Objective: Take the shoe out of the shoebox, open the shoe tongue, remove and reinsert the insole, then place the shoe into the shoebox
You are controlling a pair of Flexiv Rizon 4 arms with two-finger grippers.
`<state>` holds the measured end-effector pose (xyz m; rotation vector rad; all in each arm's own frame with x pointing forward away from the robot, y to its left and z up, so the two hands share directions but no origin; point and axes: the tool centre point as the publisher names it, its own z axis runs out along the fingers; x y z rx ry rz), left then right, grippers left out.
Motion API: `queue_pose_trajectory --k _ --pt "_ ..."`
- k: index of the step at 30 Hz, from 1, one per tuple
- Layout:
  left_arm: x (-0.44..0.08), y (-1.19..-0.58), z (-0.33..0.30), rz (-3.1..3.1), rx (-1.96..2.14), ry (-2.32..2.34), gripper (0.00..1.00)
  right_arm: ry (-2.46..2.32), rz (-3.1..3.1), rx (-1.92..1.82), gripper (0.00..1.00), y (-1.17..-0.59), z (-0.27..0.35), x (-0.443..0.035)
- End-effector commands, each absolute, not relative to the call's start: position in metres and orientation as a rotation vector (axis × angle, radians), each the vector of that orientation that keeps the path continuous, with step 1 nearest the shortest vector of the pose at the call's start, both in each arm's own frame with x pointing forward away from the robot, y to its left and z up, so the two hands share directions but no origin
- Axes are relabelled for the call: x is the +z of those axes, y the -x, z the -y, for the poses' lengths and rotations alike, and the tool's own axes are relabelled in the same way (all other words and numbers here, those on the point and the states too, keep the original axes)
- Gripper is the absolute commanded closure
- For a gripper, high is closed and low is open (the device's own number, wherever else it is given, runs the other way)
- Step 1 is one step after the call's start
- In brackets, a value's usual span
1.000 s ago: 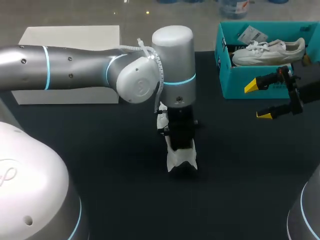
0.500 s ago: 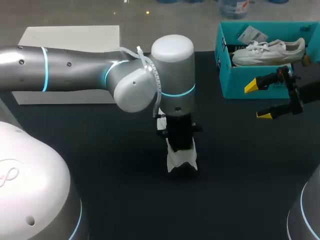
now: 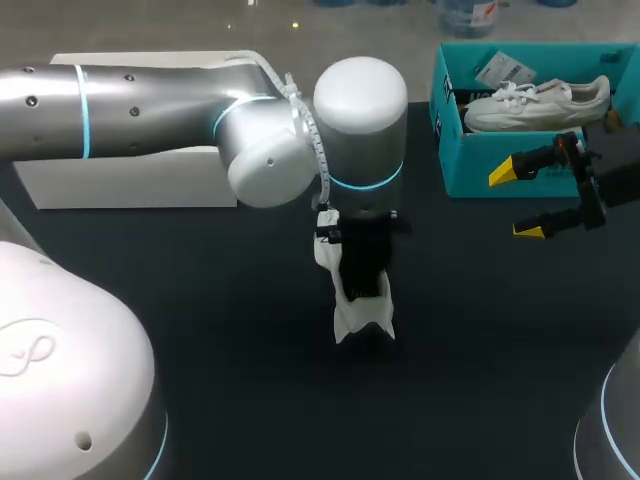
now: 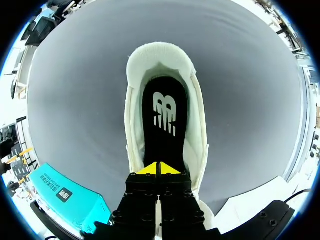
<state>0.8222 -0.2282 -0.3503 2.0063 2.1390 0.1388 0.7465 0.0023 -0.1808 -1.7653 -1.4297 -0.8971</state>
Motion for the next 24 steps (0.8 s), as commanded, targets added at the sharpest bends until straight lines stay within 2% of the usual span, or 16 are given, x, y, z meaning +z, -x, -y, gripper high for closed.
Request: queue_pose_trajectory --k 1,13,14,17,18,19,24 --pt "-0.336 -0.823 0.223 -2.126 0.163 -1.996 1.00 1.769 1.431 -0.894 0.00 -0.747 -0.003 -0.181" --pt "-0.350 -0.811 0.220 -2.195 0.208 -1.986 1.00 1.769 1.431 -0.894 0.00 -0.747 -0.003 -0.181" --pt "-0.352 -0.811 0.219 -2.207 0.212 -1.980 0.96 1.769 1.431 -0.894 0.00 -0.747 -0.003 -0.181" --pt "-0.356 -0.811 0.217 -2.242 0.217 -1.965 0.41 1.769 1.431 -0.894 0.00 -0.747 -0.003 -0.181" --pt "-0.357 -0.812 0.217 -2.247 0.222 -1.965 0.09 1.769 1.431 -0.894 0.00 -0.747 -0.003 -0.181" --pt "-0.357 -0.812 0.216 -2.249 0.225 -1.965 0.00 1.769 1.431 -0.894 0.00 -0.747 -0.003 -0.181" --pt "-0.352 -0.812 0.215 -2.261 0.214 -1.955 0.00 1.769 1.431 -0.894 0.00 -0.747 -0.003 -0.181"
